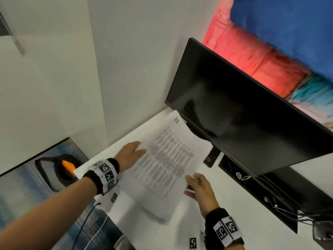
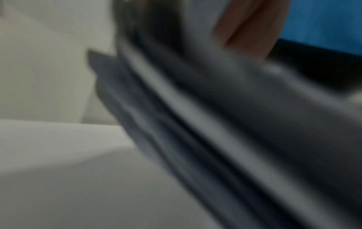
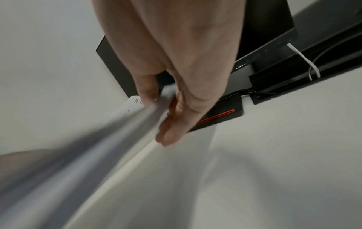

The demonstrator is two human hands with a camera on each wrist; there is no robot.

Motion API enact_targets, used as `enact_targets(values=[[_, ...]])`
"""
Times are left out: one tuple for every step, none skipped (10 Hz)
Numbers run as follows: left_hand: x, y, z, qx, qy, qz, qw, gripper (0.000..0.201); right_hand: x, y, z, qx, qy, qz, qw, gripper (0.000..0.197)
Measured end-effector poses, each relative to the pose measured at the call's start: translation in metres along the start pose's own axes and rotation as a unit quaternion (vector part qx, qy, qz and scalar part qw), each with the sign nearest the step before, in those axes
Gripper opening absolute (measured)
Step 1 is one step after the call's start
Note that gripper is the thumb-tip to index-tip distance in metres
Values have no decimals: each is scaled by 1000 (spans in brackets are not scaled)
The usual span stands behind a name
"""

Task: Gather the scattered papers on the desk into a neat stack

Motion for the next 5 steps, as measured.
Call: enact_targets(values=[[-30, 34, -40, -64, 123, 43, 989, 42, -14, -8, 21, 44, -24, 1, 999, 27], [-49, 49, -56, -100, 210, 77, 970, 37, -37, -21, 43, 77, -59, 26, 995, 27], [-51, 59, -53, -89, 267, 107, 953, 31, -55, -30, 64, 98, -88, 38, 991, 24], [-45, 57, -40, -106, 304, 145, 936, 30, -63, -38, 71, 108, -106, 37, 988, 20], [-34, 60, -33, -102, 338, 189, 916, 37, -67, -43, 64, 96, -108, 41, 989, 15]])
Point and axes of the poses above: each hand's wrist, its own y-axis towards the middle knuckle, its own x-axis out of the palm, z = x × y, the point moved 5 cm from there along y, towards the middle knuckle, and after that the axes turned 9 degrees about -x, right-handed, at the moved point
